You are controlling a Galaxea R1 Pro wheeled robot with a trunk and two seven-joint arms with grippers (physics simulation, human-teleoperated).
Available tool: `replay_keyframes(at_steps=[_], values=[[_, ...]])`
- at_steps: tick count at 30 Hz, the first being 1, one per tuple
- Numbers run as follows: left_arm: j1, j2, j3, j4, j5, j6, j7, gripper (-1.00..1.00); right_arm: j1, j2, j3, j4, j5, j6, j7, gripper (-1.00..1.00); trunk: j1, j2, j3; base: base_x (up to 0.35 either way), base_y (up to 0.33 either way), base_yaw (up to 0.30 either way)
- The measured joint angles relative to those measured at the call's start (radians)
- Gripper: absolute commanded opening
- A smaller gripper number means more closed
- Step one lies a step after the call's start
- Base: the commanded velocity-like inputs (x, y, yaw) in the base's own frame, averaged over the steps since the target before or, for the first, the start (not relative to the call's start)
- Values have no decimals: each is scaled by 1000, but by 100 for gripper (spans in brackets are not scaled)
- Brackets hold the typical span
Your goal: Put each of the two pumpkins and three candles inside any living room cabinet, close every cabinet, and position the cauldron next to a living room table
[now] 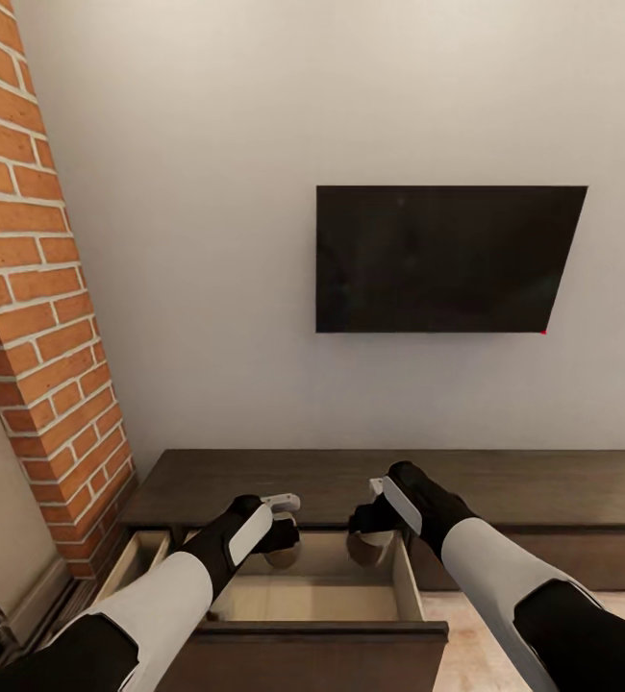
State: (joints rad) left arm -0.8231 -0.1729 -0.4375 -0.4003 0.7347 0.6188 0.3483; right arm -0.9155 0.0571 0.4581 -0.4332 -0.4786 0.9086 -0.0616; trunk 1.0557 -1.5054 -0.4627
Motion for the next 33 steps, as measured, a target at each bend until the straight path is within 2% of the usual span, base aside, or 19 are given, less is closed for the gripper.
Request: replay_keyframes(at_steps=[11,16,18,22,24,25,28,33], values=[[0,6,-1,10,-1,-8,0,-100,2,10,0,12,-1,-66,-1,-100,0,0,-6,2,-2,57],[0,6,-3,11,0,-11,-3,-100,2,12,-2,17,-1,-92,2,-100,19,-35,-27,0,0,86],[0,5,-3,11,4,-18,-31,-100,2,13,-2,18,-1,-101,1,-100,27,-49,-34,0,0,22],[0,6,-6,39,-5,-90,-123,-100,2,13,-3,18,1,-144,-1,-100,42,-77,-48,0,0,14],[0,6,-21,77,-24,-117,-146,-100,2,13,-2,19,-1,-167,0,-100,50,-91,-57,0,0,5],[0,5,-26,85,-56,-123,-151,-100,2,13,-2,19,-1,-171,0,-100,54,-98,-61,0,0,2],[0,3,-30,92,-123,-133,-155,-100,2,13,-2,20,-1,-174,-1,-100,65,-119,-75,0,0,0],[0,2,-31,94,-143,-153,-156,-100,2,14,-1,39,0,-175,-2,-100,84,-154,-99,0,0,0]])
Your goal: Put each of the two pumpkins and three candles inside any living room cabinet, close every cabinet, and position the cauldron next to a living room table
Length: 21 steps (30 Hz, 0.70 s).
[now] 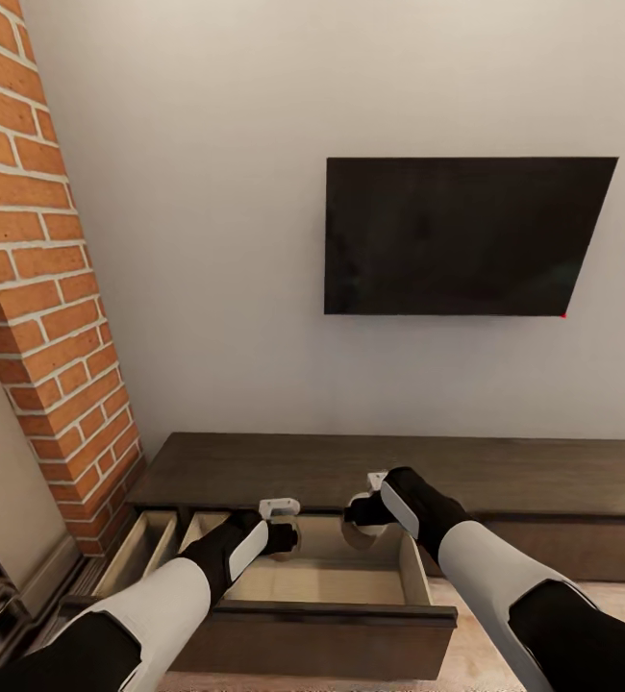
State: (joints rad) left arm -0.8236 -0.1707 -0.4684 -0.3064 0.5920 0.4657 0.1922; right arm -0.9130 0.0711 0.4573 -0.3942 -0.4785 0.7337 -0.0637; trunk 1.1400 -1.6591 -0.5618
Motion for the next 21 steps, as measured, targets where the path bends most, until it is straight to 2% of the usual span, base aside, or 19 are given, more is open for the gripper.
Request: replay_keyframes(at_steps=[8,16,21], values=[[0,0,2,0,-4,-5,0,-100,0,1,0,17,-1,-1,0,-100,31,-56,-38,0,0,0],[0,0,2,0,-4,-5,1,-100,0,2,-2,19,-1,-4,1,-100,31,-56,-51,4,0,0],[0,0,2,0,-4,-4,1,-100,0,2,-2,46,1,-45,2,-100,30,-56,-59,229,0,0]])
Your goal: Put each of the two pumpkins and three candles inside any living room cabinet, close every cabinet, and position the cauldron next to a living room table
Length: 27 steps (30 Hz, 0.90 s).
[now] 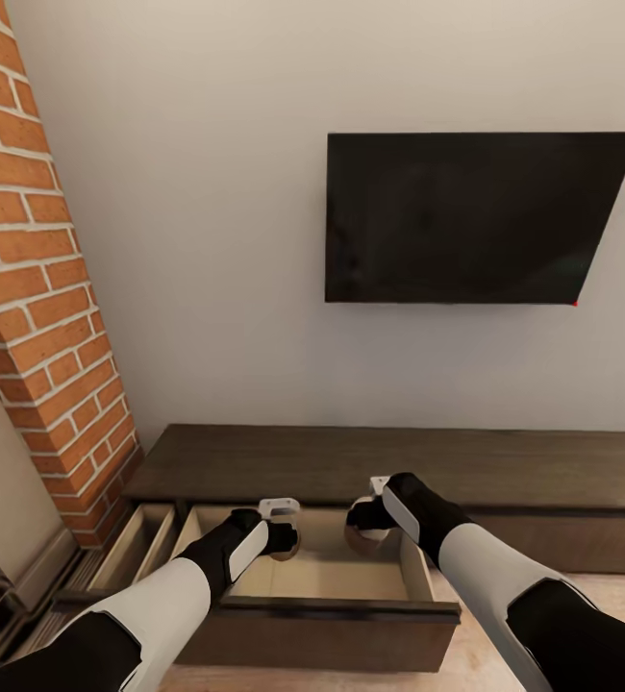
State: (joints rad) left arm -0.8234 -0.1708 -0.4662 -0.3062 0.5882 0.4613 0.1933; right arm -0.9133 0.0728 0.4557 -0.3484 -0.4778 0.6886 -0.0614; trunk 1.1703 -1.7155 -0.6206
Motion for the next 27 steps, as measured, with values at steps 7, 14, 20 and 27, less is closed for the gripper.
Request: replay_keyframes(at_steps=[7,14,20,27], values=[[0,-1,1,0,0,0,0,-100,0,1,1,94,0,-135,4,-100,0,0,-11,175,-6,0],[0,-2,0,3,0,2,-1,-100,0,30,-1,127,-6,-221,6,-100,0,0,-18,9,-1,0],[0,-2,1,4,0,1,-1,-100,0,58,0,137,-4,-226,8,-100,8,-14,-25,0,0,0],[0,-2,1,7,1,-2,-2,-100,0,64,0,147,-2,-226,9,-100,35,-63,-52,0,0,0]])
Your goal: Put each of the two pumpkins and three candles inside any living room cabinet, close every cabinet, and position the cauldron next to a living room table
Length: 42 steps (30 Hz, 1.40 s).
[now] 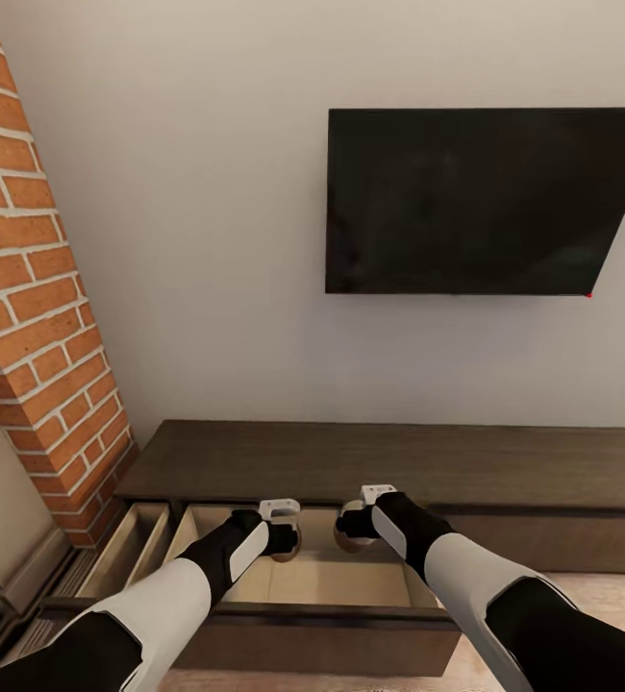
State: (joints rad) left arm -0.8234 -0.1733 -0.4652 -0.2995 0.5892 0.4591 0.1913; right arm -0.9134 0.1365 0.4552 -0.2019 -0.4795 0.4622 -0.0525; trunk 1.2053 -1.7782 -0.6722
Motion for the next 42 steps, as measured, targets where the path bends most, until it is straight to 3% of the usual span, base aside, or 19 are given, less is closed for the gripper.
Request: replay_keyframes(at_steps=[19,29,42], values=[[0,-1,0,27,1,-44,0,-100,0,0,-1,17,0,0,-3,-100,73,-133,-89,0,0,0],[-1,-1,1,31,0,-70,0,-100,0,0,-1,17,0,0,-5,-100,73,-133,-105,3,1,0],[0,-1,-3,45,4,-86,0,-100,0,0,-2,29,0,0,-7,-100,73,-133,-126,193,34,0]])
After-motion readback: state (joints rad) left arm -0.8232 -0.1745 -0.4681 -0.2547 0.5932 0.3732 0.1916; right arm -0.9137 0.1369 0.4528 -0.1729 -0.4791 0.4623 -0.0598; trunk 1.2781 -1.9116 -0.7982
